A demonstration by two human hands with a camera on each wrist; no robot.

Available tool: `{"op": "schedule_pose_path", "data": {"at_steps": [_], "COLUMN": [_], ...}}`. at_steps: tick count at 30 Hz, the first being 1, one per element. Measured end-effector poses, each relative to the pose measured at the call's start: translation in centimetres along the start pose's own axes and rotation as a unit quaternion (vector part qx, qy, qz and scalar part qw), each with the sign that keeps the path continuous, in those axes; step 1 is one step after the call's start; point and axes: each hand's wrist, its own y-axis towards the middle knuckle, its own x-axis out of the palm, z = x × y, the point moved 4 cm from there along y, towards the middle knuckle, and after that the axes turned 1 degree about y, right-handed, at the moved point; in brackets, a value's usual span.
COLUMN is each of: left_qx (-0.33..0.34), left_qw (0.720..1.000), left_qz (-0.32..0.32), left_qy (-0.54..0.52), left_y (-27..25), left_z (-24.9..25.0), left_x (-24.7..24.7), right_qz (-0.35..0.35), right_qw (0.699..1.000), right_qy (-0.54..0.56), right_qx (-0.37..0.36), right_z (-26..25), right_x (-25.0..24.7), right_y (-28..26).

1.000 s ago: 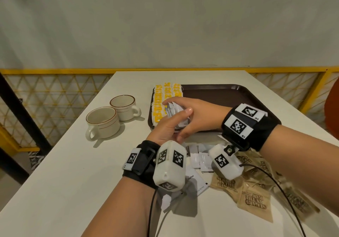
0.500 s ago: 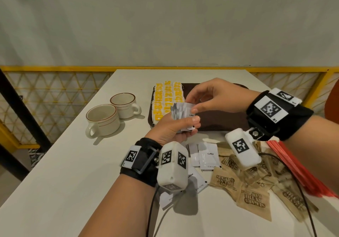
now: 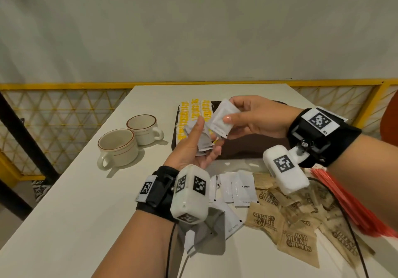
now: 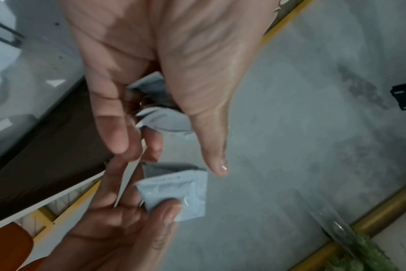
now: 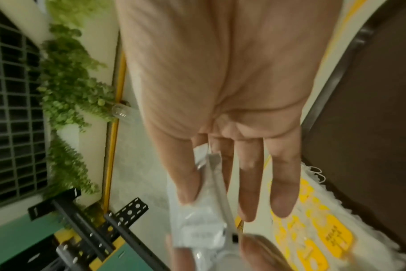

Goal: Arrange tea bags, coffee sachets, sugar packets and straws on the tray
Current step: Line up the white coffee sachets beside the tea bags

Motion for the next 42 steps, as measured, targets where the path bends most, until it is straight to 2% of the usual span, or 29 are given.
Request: {"op": "schedule_pose_path", "data": {"at_steps": [2,5,9,13,18,23,27,30,34,38,42], "left_qx": [0.012,0.055,0.131,0.105,0.039,0.043,0.06,0.073,0.059,0.055,0.071], "left_qw": [1.0,0.992,0.946,0.883,0.77,0.692,0.59,0.55,0.478,0.458,0.445], "left_qz": [0.024,0.022,0.037,0.058,0.061,0.03,-0.003,-0.009,-0.037,-0.038,-0.041], "left_qy": [0.004,0.109,0.295,0.454,0.634,0.72,0.806,0.832,0.875,0.886,0.892], "left_y": [0.7,2.2,5.4,11.6,20.3,25.8,28.4,29.7,30.9,31.9,32.5], "left_z": [1.4,5.4,11.2,13.4,13.4,13.1,12.9,12.9,12.2,11.7,11.5], "left_x": [-0.5,-0.1,1.9,3.3,3.3,3.9,4.5,4.7,4.9,4.4,3.9], "right_qz": [0.026,0.107,0.218,0.24,0.234,0.223,0.234,0.237,0.269,0.289,0.279], "right_qw": [0.997,0.99,0.974,0.965,0.953,0.95,0.95,0.949,0.946,0.942,0.942], "right_qy": [0.068,0.092,0.041,0.001,-0.136,-0.168,-0.154,-0.151,-0.115,-0.108,-0.137], "right_qx": [-0.002,-0.005,0.053,0.108,0.138,0.138,0.141,0.144,0.14,0.135,0.126], "right_z": [-0.4,-1.0,-0.2,1.2,3.8,5.8,7.4,8.2,9.2,9.8,9.9], "right_x": [-1.3,-4.1,-7.9,-10.3,-12.4,-13.8,-15.0,-15.2,-15.3,-15.4,-15.3], "right_y": [1.0,2.8,6.2,9.8,15.1,18.5,20.5,21.2,21.4,21.8,22.4]}}
